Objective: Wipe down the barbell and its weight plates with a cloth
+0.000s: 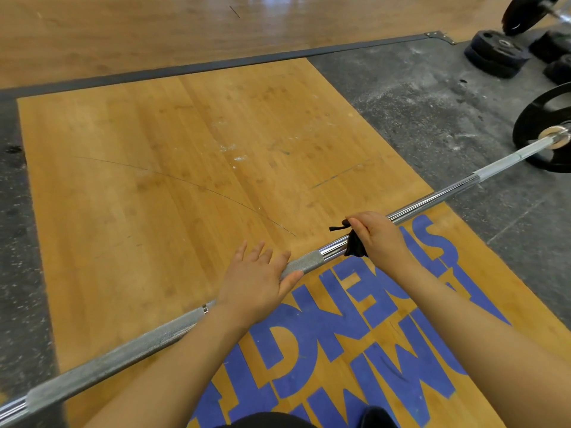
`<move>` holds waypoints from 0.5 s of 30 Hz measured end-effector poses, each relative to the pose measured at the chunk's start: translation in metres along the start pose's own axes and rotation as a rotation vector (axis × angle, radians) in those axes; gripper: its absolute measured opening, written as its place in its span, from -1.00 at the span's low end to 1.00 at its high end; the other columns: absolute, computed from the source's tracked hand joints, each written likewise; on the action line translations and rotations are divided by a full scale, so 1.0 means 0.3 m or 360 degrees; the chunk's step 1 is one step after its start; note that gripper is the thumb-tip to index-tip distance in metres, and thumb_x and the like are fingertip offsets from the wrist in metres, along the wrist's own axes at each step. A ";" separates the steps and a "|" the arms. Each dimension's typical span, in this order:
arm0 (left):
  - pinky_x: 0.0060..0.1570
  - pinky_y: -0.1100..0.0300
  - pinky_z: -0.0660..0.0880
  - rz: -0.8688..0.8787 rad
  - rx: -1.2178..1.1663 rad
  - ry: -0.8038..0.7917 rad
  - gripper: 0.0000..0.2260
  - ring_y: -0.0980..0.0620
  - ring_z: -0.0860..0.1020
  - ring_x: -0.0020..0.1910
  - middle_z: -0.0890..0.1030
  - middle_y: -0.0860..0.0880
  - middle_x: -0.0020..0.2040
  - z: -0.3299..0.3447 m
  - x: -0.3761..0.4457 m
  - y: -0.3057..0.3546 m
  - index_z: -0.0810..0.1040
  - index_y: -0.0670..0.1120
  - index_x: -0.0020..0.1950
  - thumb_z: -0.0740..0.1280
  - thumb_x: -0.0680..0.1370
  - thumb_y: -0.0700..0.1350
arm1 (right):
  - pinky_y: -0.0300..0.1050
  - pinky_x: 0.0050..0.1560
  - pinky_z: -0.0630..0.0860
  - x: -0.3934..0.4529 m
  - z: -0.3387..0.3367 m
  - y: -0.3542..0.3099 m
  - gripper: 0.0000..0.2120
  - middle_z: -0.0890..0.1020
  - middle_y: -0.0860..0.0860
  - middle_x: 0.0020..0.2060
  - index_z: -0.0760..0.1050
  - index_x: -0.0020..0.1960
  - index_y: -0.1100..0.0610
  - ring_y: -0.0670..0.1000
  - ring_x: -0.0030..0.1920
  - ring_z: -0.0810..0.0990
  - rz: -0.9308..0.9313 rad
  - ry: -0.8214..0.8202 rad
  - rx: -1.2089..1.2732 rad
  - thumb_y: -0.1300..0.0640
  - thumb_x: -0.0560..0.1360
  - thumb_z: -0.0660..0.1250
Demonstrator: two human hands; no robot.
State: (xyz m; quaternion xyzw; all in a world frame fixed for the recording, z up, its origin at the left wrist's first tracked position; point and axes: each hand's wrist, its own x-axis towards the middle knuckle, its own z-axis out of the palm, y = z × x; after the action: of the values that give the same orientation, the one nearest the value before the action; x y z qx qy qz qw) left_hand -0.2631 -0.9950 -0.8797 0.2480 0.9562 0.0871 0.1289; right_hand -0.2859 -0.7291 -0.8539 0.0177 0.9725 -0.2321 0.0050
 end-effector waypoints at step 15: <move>0.47 -0.09 -0.19 -0.0145 0.0054 0.0059 -0.12 -0.08 0.04 0.56 0.23 -0.05 0.55 0.042 -0.103 0.120 0.10 0.03 0.57 -0.52 0.40 0.35 | 0.13 0.19 0.42 -0.125 0.003 -0.047 -0.69 0.68 0.05 -0.11 0.62 0.05 0.17 0.12 -0.06 0.61 -0.0491 -0.0145 -0.0331 0.07 0.63 0.13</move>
State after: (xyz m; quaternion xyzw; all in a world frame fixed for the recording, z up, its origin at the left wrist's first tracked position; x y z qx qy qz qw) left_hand -0.2171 -0.9781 -0.8772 0.2046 0.9701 0.0695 0.1108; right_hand -0.2490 -0.7431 -0.8478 -0.1426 0.9812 -0.1289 0.0152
